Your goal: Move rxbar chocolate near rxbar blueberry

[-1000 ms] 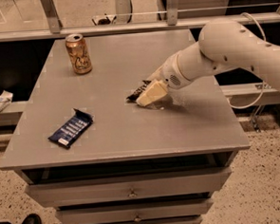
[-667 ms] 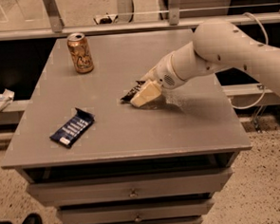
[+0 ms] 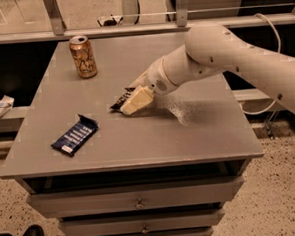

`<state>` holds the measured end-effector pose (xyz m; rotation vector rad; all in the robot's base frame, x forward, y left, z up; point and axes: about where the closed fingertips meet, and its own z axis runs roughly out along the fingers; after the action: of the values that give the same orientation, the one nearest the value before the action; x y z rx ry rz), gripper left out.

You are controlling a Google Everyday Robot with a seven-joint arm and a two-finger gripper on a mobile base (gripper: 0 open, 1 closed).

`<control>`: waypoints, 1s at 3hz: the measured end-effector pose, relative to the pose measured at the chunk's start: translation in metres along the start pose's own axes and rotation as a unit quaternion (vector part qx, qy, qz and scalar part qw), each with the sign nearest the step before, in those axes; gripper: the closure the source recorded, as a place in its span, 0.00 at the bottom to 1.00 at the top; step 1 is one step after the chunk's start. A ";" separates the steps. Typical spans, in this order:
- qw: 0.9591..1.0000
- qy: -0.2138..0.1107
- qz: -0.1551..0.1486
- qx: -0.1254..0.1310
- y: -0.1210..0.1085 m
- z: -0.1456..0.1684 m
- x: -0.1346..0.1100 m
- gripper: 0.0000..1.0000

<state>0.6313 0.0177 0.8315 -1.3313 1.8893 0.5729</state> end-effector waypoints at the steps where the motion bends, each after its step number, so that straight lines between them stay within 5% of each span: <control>1: 0.997 -0.042 -0.038 -0.054 0.029 0.019 -0.056 1.00; 3: 0.994 -0.031 -0.055 -0.083 0.043 0.022 -0.068 1.00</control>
Offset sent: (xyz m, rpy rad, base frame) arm -0.0246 0.0870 0.0574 0.0972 -0.0190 0.2348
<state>0.6110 0.0898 0.8679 -1.4971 1.7357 0.7200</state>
